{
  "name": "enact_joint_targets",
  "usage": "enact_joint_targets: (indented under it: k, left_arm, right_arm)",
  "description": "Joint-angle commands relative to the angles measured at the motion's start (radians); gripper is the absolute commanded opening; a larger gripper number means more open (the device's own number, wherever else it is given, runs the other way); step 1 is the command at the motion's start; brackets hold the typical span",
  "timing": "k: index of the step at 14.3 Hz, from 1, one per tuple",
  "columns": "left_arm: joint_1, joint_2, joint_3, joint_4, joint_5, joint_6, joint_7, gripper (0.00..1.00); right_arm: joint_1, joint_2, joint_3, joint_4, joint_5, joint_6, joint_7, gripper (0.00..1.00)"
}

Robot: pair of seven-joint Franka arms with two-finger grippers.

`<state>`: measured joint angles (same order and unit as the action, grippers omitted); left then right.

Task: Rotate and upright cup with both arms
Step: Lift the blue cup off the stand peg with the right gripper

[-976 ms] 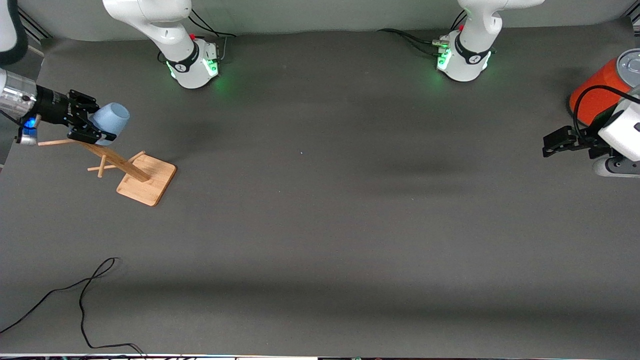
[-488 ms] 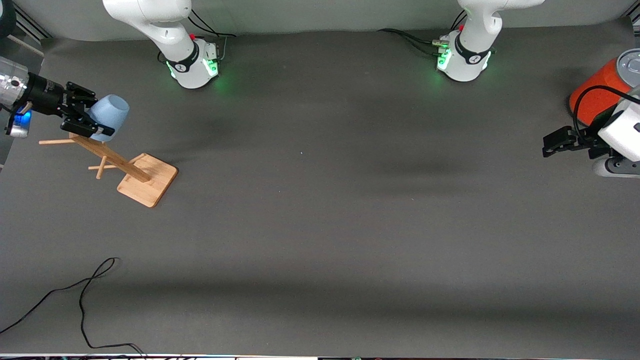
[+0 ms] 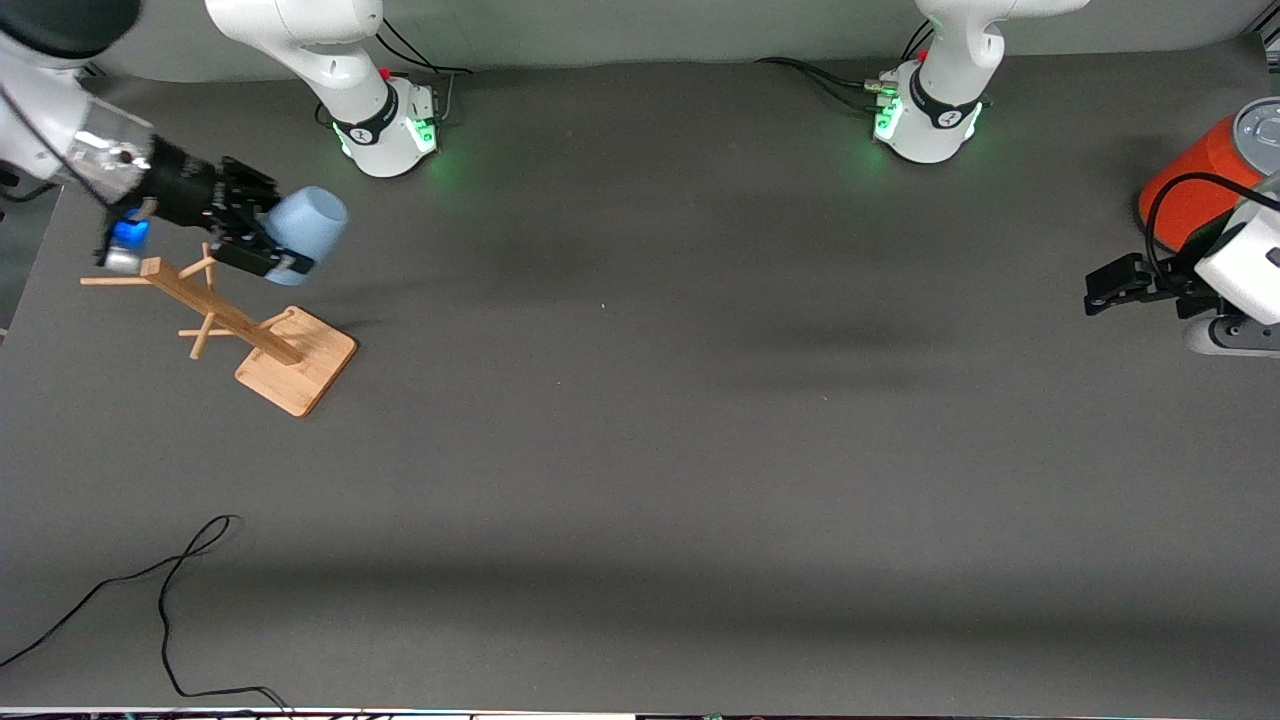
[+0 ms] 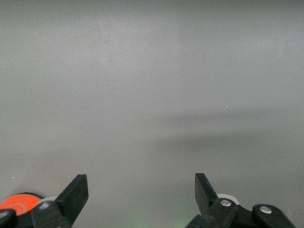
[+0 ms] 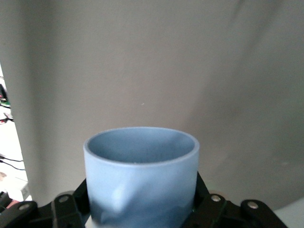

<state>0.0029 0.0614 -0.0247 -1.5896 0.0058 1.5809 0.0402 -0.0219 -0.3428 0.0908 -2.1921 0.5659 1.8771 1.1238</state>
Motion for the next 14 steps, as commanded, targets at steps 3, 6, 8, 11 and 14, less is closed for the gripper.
enact_joint_targets:
  k: [3,6,8,11,14]
  left_arm:
    - [-0.001,0.000,0.002,0.005,-0.001,-0.006,0.010,1.00]
    - [-0.001,0.000,0.002,0.005,-0.001,0.001,0.010,1.00]
    - [-0.001,0.000,0.002,0.005,-0.001,0.001,0.010,1.00]
    - [0.000,0.000,0.002,0.007,-0.001,0.002,0.007,1.00]
    - [-0.003,0.000,0.002,0.005,-0.003,-0.001,0.000,1.00]
  right_arm:
    - [-0.003,0.108,0.307,0.035,0.000,0.259,0.313,0.71]
    - [-0.001,0.229,0.455,0.044,-0.140,0.434,0.523,0.71]
    - [-0.003,0.331,0.521,0.090,-0.249,0.478,0.655,0.71]
    - [0.069,0.511,0.535,0.195,-0.456,0.481,0.912,0.71]
    - [0.134,0.683,0.541,0.276,-0.708,0.481,1.184,0.71]
